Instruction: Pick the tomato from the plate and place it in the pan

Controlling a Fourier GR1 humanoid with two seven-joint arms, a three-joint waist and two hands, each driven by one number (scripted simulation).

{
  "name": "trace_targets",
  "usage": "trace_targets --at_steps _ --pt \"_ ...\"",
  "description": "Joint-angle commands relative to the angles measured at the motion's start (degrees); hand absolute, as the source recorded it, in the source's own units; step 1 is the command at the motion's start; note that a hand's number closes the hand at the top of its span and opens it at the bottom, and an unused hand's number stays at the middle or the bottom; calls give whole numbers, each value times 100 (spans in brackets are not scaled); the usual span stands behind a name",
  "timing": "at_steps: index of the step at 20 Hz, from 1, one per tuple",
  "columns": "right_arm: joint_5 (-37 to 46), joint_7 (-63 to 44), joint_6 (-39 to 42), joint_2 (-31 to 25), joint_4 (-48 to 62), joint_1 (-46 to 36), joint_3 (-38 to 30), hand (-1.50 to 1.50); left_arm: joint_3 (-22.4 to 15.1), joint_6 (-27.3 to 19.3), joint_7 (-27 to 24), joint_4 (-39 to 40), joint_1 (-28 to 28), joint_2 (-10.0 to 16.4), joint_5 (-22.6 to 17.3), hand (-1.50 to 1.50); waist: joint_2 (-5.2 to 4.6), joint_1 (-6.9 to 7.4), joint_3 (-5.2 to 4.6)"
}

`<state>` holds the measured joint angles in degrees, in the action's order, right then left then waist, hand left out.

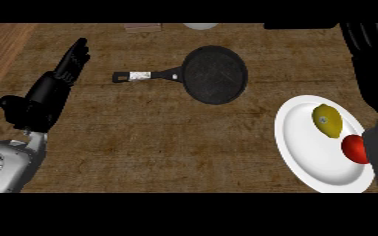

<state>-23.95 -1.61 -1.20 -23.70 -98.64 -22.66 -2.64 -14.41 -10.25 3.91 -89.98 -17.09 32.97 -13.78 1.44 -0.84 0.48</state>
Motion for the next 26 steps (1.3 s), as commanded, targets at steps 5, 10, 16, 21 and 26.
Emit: trace_targets --at_steps 5,10,16,21,26 --pt "-2486 -43 2116 101 439 593 -441 -150 447 -552 671 870 698 263 131 0 -222 216 27" --pt "-1160 5 1105 -544 1798 1617 -1286 150 550 -735 777 1194 1044 158 52 0 -362 -3 -5" --pt "-3007 637 3877 -767 3347 1998 -2287 -150 626 -543 736 1261 1273 177 -44 0 -192 105 -14" --pt "-2539 907 5440 -1842 4380 1762 -2566 -150 627 -506 709 1452 1143 105 95 0 -178 141 -28" --pt "-1336 909 5687 -2888 4407 1403 -2411 -150 617 -440 941 1400 931 130 79 0 -198 259 -21"
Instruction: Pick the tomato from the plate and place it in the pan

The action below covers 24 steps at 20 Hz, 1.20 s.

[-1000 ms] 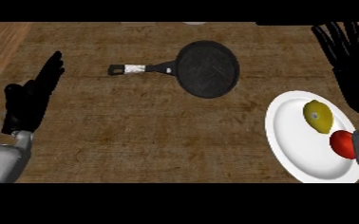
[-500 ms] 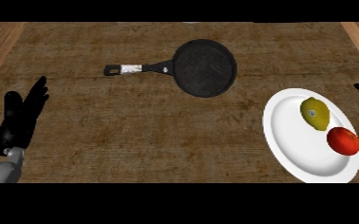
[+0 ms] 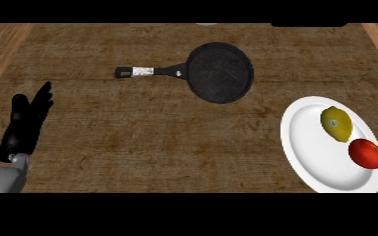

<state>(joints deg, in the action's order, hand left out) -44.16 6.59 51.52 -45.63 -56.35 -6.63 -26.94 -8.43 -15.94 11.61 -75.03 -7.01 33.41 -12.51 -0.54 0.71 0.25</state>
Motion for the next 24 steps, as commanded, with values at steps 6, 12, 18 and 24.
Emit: trace_targets --at_steps 6,12,18,24 --pt "2272 434 756 -1162 -752 -367 623 -150 -140 -60 50 235 -225 -261 159 0 -20 37 -1" --pt "3627 891 569 -1298 -1199 -580 1215 -150 4 156 32 117 -154 -94 99 0 12 113 0" --pt "4958 1964 296 -1302 -1343 -266 1867 -150 93 206 -113 36 147 -129 115 0 34 65 -2" --pt "5596 2604 -223 -1247 -1011 -283 2338 -150 85 -17 -161 97 47 -444 429 0 45 -18 -17"
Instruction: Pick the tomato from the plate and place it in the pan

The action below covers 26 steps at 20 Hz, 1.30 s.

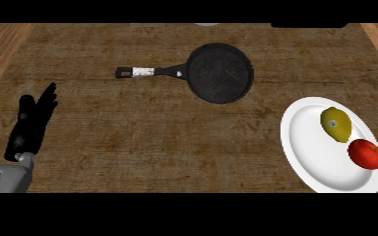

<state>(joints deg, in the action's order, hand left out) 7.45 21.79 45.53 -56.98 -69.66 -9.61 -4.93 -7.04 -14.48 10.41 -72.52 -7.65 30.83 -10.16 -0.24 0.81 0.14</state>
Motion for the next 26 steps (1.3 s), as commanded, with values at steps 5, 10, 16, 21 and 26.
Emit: trace_targets --at_steps 5,10,16,21,26 --pt "833 970 -171 174 174 42 428 -150 280 71 -15 242 -153 -64 299 0 19 -84 -13" --pt "1401 1421 -752 323 558 85 836 -150 281 57 -94 41 109 -302 351 0 17 -43 -11" --pt "1390 1409 -690 482 825 -293 1003 -150 556 464 231 42 -118 -71 247 0 11 -35 -13" --pt "1572 1517 -800 564 1192 -452 1063 -150 349 249 471 -526 150 -382 552 0 20 -8 -10" --pt "1562 1427 -874 596 761 -63 1027 -150 598 305 405 -253 72 -347 744 0 28 -78 -14"
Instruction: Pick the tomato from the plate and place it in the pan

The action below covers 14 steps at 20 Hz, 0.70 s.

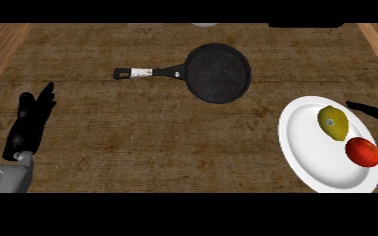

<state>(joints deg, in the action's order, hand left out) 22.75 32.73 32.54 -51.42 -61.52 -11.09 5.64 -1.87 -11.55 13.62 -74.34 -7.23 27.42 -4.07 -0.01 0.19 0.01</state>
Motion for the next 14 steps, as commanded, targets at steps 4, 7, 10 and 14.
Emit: trace_targets --at_steps 4,7,10,14 --pt "62 283 639 -34 -39 45 19 -150 85 -70 -147 137 42 -316 243 0 2 -23 -3" --pt "404 693 294 77 610 -151 44 -150 371 378 -339 598 -189 -114 150 0 -10 -8 -1" --pt "609 147 169 467 396 -201 229 -150 232 136 16 -61 84 -332 338 0 0 10 0" --pt "866 860 175 175 1006 -486 217 150 363 303 -69 18 -16 -248 404 0 -7 14 1"
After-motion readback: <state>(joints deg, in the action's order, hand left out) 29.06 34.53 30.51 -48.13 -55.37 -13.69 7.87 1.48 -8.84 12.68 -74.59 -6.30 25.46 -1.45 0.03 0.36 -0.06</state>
